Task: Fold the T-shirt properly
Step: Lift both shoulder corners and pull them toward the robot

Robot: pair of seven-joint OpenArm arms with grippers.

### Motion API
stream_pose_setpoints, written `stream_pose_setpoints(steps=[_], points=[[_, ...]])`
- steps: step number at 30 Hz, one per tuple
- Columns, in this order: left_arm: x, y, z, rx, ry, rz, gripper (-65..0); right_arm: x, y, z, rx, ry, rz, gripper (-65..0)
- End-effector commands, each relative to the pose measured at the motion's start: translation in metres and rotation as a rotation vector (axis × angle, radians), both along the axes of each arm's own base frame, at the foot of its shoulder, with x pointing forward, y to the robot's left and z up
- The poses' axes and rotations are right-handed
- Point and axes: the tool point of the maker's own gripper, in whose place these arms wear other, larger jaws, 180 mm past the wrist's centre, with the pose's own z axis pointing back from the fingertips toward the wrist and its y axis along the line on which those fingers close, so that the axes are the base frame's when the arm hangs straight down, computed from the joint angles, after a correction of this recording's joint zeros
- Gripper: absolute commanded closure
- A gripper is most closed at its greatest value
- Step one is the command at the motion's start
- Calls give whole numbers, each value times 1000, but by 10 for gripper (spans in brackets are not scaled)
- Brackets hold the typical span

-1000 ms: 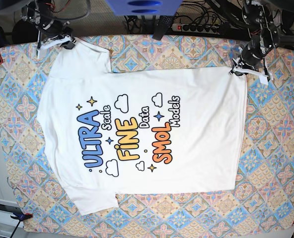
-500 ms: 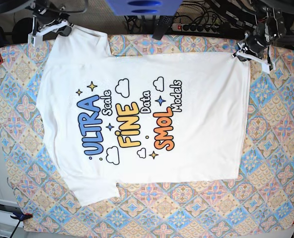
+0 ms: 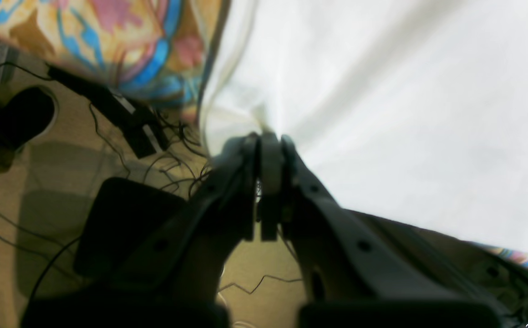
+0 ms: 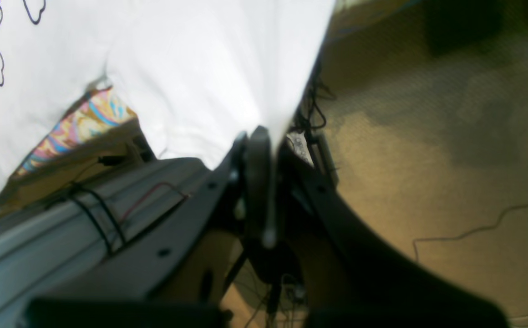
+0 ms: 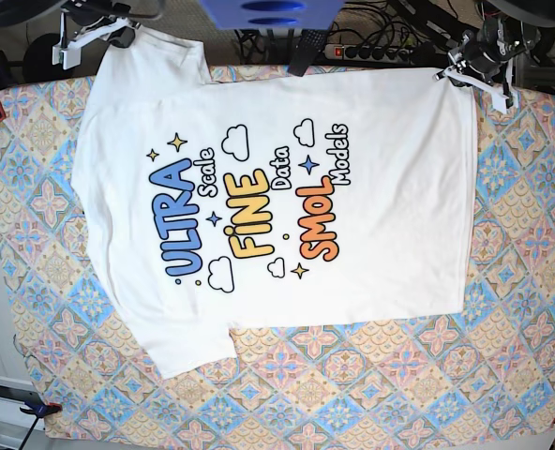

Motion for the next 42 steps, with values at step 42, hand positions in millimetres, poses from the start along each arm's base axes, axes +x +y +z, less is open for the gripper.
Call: stream_pose_setpoints(steps=[42], points=[[211,3,43,-80,-395,119,0,260,12,34,163,-434,-22,-1]])
